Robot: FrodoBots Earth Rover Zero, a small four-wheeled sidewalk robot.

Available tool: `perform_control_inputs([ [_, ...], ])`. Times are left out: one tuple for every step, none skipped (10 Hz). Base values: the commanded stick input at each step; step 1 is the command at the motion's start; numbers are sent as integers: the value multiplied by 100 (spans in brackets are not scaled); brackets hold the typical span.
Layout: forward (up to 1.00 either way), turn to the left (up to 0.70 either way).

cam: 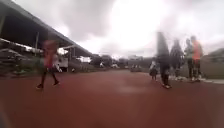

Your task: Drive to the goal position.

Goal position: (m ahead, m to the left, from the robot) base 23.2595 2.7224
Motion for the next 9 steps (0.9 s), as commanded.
perform_control_inputs([
  [50, 2],
  [50, 2],
  [50, 2],
  [50, 2],
  [50, 2],
  [50, 2],
  [50, 2],
  [50, 2],
  [50, 2],
])
